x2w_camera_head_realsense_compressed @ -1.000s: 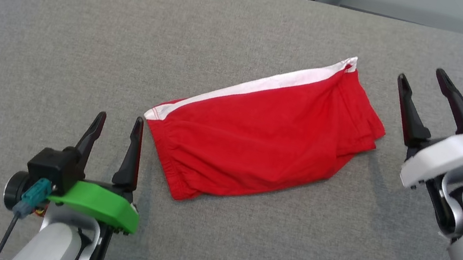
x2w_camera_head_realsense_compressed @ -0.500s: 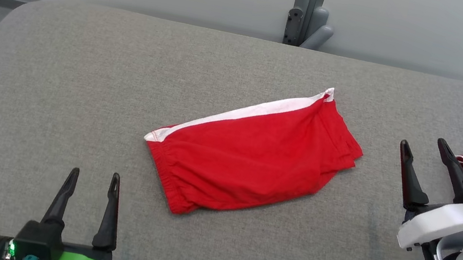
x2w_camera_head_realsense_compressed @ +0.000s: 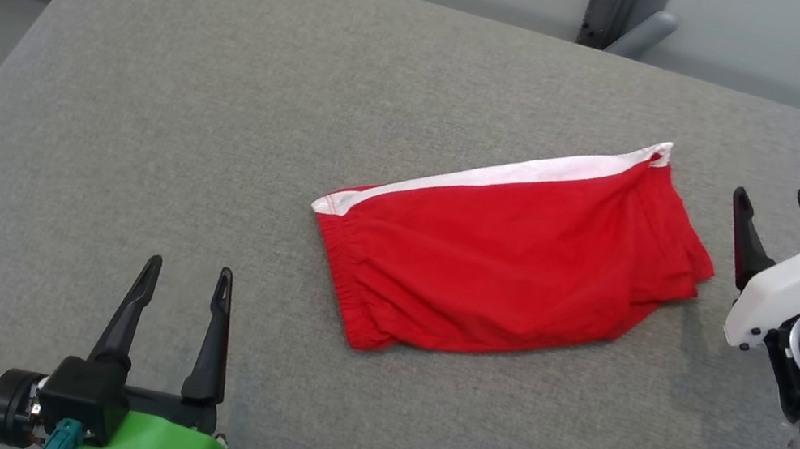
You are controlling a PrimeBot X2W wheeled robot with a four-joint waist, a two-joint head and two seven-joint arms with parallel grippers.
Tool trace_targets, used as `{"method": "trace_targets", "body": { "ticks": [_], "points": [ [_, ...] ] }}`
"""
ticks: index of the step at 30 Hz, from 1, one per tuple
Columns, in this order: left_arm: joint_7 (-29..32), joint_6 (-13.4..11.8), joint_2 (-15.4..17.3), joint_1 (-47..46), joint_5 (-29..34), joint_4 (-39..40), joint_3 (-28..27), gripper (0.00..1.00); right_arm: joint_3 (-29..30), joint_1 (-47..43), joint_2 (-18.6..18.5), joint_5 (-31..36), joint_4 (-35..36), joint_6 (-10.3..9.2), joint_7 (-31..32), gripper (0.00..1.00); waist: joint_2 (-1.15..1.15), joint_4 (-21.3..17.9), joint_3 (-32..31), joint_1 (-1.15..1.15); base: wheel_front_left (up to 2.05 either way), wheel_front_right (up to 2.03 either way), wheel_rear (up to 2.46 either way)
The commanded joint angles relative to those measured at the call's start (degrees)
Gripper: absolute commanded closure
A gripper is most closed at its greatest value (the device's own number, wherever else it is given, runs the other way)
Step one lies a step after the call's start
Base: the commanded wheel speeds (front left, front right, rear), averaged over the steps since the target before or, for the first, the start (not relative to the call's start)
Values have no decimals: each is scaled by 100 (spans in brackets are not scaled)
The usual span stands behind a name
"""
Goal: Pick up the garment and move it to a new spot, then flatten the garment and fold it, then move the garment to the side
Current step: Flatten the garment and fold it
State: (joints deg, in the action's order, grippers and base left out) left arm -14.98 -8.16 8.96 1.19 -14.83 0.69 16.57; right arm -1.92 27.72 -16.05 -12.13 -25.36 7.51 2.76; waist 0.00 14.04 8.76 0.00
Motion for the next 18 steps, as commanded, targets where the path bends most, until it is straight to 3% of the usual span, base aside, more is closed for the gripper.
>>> {"method": "trace_targets", "body": {
  "ticks": [1,9,18],
  "points": [
    [-24,37,-61,-102,36,-25,-37,0,40,113,-6,72,-100,-5,38,0,0,390,377,0,0,0,0],
    [-20,362,-367,-204,172,-149,-245,0,329,687,48,487,-1229,-5,277,0,0,908,577,0,0,0,0],
    [-21,575,-561,-86,271,-219,-460,0,826,973,-18,1045,-2324,-5,140,0,0,1199,652,0,0,0,0]
  ]
}}
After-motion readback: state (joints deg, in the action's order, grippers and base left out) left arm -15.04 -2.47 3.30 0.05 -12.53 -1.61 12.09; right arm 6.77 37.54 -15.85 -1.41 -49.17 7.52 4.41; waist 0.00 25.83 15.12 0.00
